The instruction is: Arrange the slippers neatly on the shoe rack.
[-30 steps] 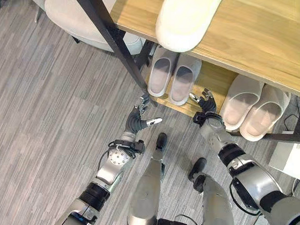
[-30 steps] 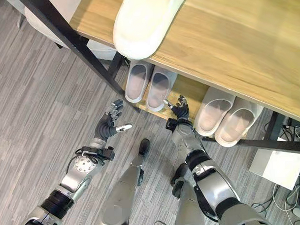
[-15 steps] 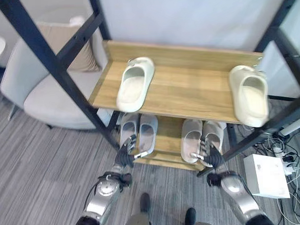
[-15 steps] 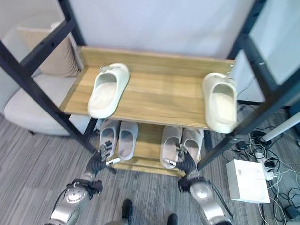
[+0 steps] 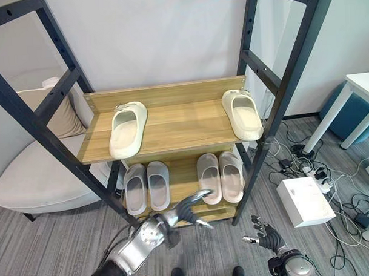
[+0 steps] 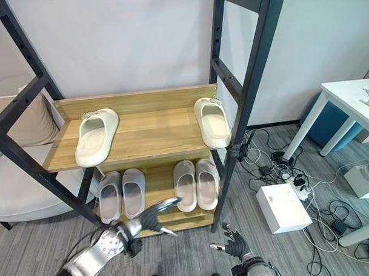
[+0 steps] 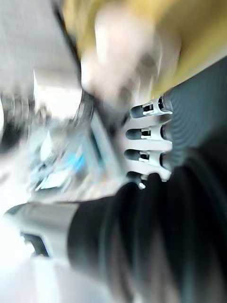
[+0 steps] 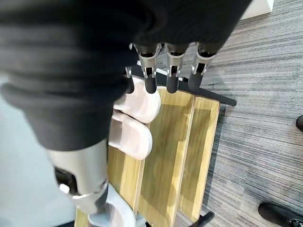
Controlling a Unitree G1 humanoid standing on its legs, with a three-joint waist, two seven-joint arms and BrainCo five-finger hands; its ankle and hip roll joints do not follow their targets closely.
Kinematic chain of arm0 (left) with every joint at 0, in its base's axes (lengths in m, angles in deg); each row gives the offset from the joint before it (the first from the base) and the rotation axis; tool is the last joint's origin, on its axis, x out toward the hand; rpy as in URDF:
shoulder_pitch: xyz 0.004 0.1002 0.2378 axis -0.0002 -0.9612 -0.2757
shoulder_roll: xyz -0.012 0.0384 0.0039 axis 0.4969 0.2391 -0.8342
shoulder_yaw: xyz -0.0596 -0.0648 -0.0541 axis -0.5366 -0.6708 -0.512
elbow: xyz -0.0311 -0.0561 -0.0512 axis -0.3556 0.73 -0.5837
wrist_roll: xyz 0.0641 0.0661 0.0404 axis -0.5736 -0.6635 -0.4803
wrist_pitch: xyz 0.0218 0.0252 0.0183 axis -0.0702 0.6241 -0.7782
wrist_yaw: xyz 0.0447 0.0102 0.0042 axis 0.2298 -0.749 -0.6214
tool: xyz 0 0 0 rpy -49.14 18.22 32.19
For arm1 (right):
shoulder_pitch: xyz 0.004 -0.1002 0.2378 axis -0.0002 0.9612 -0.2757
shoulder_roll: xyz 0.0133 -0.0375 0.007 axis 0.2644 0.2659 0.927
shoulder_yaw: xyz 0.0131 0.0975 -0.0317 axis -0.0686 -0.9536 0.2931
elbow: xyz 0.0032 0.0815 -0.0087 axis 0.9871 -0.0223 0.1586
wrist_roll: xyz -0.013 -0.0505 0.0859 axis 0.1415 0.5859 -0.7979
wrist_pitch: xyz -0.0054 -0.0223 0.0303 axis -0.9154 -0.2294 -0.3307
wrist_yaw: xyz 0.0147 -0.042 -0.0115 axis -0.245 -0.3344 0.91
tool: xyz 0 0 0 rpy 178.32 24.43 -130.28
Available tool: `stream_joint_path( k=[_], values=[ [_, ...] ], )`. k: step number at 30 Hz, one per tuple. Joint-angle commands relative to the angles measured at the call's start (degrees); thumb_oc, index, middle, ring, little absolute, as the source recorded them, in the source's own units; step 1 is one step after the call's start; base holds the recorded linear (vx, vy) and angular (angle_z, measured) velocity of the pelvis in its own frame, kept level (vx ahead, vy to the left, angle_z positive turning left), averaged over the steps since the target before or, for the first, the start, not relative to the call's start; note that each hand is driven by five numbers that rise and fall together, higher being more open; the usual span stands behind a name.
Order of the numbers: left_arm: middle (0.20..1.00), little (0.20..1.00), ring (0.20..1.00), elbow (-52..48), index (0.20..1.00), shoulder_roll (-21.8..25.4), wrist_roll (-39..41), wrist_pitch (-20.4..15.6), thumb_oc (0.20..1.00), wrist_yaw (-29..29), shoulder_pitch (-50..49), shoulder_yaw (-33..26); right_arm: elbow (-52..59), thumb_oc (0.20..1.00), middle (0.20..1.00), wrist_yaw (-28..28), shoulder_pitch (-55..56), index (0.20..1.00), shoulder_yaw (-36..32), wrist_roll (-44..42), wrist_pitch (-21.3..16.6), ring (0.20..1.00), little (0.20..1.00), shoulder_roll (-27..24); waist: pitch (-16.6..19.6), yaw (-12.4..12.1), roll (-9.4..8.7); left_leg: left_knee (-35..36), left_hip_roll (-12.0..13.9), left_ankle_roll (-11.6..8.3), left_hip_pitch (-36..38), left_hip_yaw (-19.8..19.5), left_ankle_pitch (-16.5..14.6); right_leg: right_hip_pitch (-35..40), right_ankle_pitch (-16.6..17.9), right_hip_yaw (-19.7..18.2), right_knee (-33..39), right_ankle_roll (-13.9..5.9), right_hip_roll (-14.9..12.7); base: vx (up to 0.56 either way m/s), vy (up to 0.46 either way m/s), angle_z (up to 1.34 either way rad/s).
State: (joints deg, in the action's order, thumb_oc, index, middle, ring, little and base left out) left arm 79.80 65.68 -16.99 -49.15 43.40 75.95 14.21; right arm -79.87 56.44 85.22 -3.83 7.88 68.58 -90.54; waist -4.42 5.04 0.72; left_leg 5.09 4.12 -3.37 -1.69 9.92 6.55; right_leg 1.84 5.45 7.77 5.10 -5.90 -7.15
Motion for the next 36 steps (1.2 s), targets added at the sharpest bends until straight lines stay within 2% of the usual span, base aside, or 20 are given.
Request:
stream_joint_path(
  k=[1, 2, 3, 4, 5, 9, 10, 11, 12, 14, 15, 16, 19, 20, 24, 25, 31, 36],
  values=[
    [1.000, 1.000, 1.000, 0.0, 1.000, -3.5, 17.6, -4.4, 1.000, 3.2, 6.1, -2.8, 3.1, 1.000, 1.000, 0.0, -5.1, 1.000, 0.4, 0.4, -2.4, 1.000, 1.000, -0.6, -2.5, 0.9, 0.81, -0.1, 1.2, -2.16, 4.3, -0.2, -5.8, 1.9, -3.7, 1.1, -1.0, -3.83, -2.4, 0.00, -0.015, -0.05],
    [1.000, 1.000, 1.000, -0.1, 1.000, -3.4, 17.7, -4.3, 1.000, 3.3, 6.1, -2.8, 3.1, 1.000, 1.000, 0.0, -5.1, 1.000, 0.4, 0.4, -2.4, 1.000, 1.000, -0.7, -2.5, 0.9, 0.84, -0.1, 1.2, -2.16, 4.3, -0.2, -5.8, 1.9, -3.7, 1.1, -1.0, -3.83, -2.4, 0.01, -0.025, -0.04],
    [1.000, 1.000, 1.000, -2.4, 1.000, -4.9, 20.7, -5.8, 1.000, 1.3, 8.0, -5.6, 3.2, 1.000, 1.000, 0.1, -4.8, 1.000, 0.5, 0.7, -2.5, 1.000, 1.000, -0.3, -2.3, 0.8, 0.81, -0.1, 1.2, -2.23, 4.3, -0.3, -5.8, 2.1, -3.8, 1.3, -0.9, -3.81, -2.4, 0.02, -0.033, -0.02],
    [1.000, 1.000, 1.000, -4.1, 1.000, -5.2, 20.3, -7.1, 1.000, -1.1, 8.9, -8.1, 3.5, 1.000, 1.000, 0.3, -4.4, 1.000, 0.6, 0.8, -2.8, 1.000, 1.000, 0.1, -2.4, 0.7, 0.71, -0.1, 1.2, -2.30, 4.4, -0.5, -5.8, 2.3, -3.8, 1.4, -0.8, -3.77, -2.4, 0.03, -0.063, -0.03],
    [1.000, 1.000, 1.000, -4.3, 1.000, -6.8, 17.8, -9.5, 1.000, -6.8, 10.1, -12.7, 2.3, 1.000, 1.000, 1.1, -4.6, 1.000, 0.8, 0.8, -3.2, 1.000, 1.000, 1.2, -2.3, 0.2, 0.57, -0.1, 1.1, -2.38, 4.5, -0.8, -5.9, 2.6, -3.9, 1.7, -0.8, -3.65, -2.5, 0.03, -0.055, -0.01],
    [1.000, 1.000, 1.000, -1.2, 1.000, -7.3, 4.8, -12.5, 1.000, -20.7, 12.3, -20.6, 1.2, 1.000, 1.000, 2.3, -4.7, 1.000, 1.1, -0.2, -4.5, 1.000, 1.000, 2.2, -2.5, -0.4, 0.54, -0.1, 0.9, -2.62, 4.8, -1.3, -5.8, 3.5, -4.3, 2.4, -0.7, -3.48, -2.5, 0.04, -0.035, 0.05],
    [1.000, 1.000, 1.000, 1.5, 1.000, -6.2, -3.4, -12.4, 1.000, -27.6, 14.3, -22.7, 0.9, 1.000, 1.000, 3.0, -4.5, 1.000, 1.1, -0.5, -5.3, 1.000, 1.000, 2.2, -2.5, -0.4, 0.67, -0.1, 0.9, -2.66, 5.0, -1.4, -5.8, 3.9, -4.4, 2.6, -0.6, -3.49, -2.6, 0.06, -0.016, 0.13],
    [1.000, 1.000, 1.000, 2.6, 1.000, -5.2, -8.0, -11.7, 1.000, -30.8, 15.5, -23.5, 0.7, 1.000, 1.000, 3.4, -4.5, 1.000, 1.2, -0.6, -5.5, 1.000, 1.000, 1.9, -2.5, -0.3, 0.75, -0.1, 0.8, -2.71, 5.1, -1.4, -5.8, 4.0, -4.4, 2.7, -0.6, -3.54, -2.6, 0.07, -0.012, 0.23],
    [1.000, 1.000, 1.000, 5.6, 1.000, -2.5, -16.8, -10.3, 1.000, -35.4, 19.0, -23.9, 0.8, 1.000, 1.000, 3.8, -4.4, 1.000, 1.6, -0.6, -6.1, 1.000, 1.000, 1.5, -2.6, 0.0, 0.95, -0.1, 0.7, -2.70, 5.2, -1.4, -5.9, 4.1, -4.4, 2.8, -0.6, -3.66, -2.7, 0.06, -0.001, 0.21],
    [1.000, 1.000, 1.000, 7.5, 1.000, -0.1, -23.0, -8.6, 1.000, -38.9, 20.7, -24.2, 0.7, 1.000, 1.000, 4.1, -4.1, 1.000, 2.1, -0.4, -6.6, 1.000, 1.000, 0.9, -2.5, 0.1, 1.21, -0.1, 0.6, -2.65, 5.3, -1.3, -6.1, 4.2, -4.3, 2.9, -0.6, -3.78, -2.8, 0.05, 0.008, 0.08],
    [1.000, 1.000, 1.000, 9.7, 1.000, 2.6, -28.4, -6.5, 1.000, -41.5, 22.5, -24.0, 0.8, 1.000, 1.000, 4.4, -4.1, 1.000, 2.4, -0.2, -7.0, 1.000, 1.000, 0.5, -2.5, 0.3, 1.43, -0.1, 0.5, -2.59, 5.3, -1.3, -6.2, 4.1, -4.4, 3.1, -0.6, -3.95, -2.9, 0.04, 0.011, -0.01],
    [1.000, 1.000, 1.000, 9.7, 1.000, 2.6, -28.4, -6.5, 1.000, -41.5, 22.5, -24.0, 0.8, 1.000, 1.000, 4.4, -4.1, 1.000, 2.4, -0.2, -7.0, 1.000, 1.000, 0.5, -2.5, 0.3, 1.43, -0.1, 0.5, -2.59, 5.3, -1.3, -6.2, 4.1, -4.4, 3.1, -0.6, -3.95, -2.9, 0.05, 0.017, -0.02],
    [1.000, 1.000, 1.000, 15.5, 1.000, 8.3, -42.1, 1.3, 1.000, -46.2, 26.0, -22.9, 0.9, 1.000, 1.000, 5.0, -4.1, 1.000, 2.4, -0.5, -7.9, 1.000, 1.000, -0.3, -2.7, 0.3, 1.63, -0.1, 0.3, -2.43, 5.1, -1.4, -6.6, 3.8, -4.4, 3.1, -0.7, -4.22, -3.1, 0.03, 0.008, 0.00],
    [1.000, 1.000, 1.000, 15.6, 1.000, 8.3, -42.2, 1.3, 1.000, -46.3, 26.1, -22.8, 0.9, 1.000, 1.000, 5.0, -4.1, 1.000, 2.4, -0.6, -7.9, 1.000, 1.000, -0.2, -2.7, 0.3, 1.58, -0.1, 0.3, -2.42, 5.1, -1.4, -6.6, 3.7, -4.4, 3.0, -0.7, -4.23, -3.1, 0.00, 0.000, 0.00],
    [1.000, 1.000, 1.000, 18.7, 1.000, 13.5, -49.6, 6.1, 1.000, -46.6, 27.9, -22.7, 2.6, 1.000, 1.000, 5.2, -3.7, 1.000, 1.8, -0.4, -8.2, 1.000, 1.000, -1.3, -3.4, 0.3, 1.65, -0.1, 0.3, -2.22, 4.4, -1.1, -6.7, 2.6, -4.5, 2.7, -1.1, -4.45, -3.2, 0.00, 0.000, 0.00],
    [1.000, 1.000, 1.000, 20.4, 1.000, 16.0, -51.6, 8.1, 1.000, -46.2, 28.7, -22.8, 3.5, 1.000, 1.000, 5.1, -3.1, 1.000, 0.9, -0.8, -8.3, 1.000, 1.000, -2.0, -4.0, 0.4, 1.69, -0.1, 0.3, -2.10, 4.0, -1.0, -6.7, 1.9, -4.4, 2.4, -1.3, -4.56, -3.1, -0.01, 0.026, -0.05],
    [1.000, 1.000, 1.000, 26.4, 1.000, 23.2, -54.6, 11.9, 1.000, -44.3, 31.2, -23.1, 4.5, 1.000, 1.000, 4.7, -2.1, 1.000, -0.2, -1.1, -8.4, 1.000, 1.000, -2.9, -4.5, 0.5, 1.53, -0.1, 0.4, -2.10, 2.9, -0.3, -6.7, 0.5, -4.0, 1.9, -0.8, -4.71, -2.8, 0.01, 0.008, -0.04],
    [1.000, 1.000, 1.000, 28.9, 1.000, 25.6, -55.2, 13.0, 1.000, -43.4, 31.3, -23.3, 5.0, 1.000, 1.000, 4.3, -2.2, 1.000, -0.1, -1.1, -8.3, 1.000, 1.000, -2.8, -4.3, 0.3, 1.18, -0.1, 0.4, -2.09, 2.9, 0.0, -7.0, 0.3, -4.0, 1.5, -0.6, -4.71, -2.8, 0.03, 0.004, -0.05]
  ],
)
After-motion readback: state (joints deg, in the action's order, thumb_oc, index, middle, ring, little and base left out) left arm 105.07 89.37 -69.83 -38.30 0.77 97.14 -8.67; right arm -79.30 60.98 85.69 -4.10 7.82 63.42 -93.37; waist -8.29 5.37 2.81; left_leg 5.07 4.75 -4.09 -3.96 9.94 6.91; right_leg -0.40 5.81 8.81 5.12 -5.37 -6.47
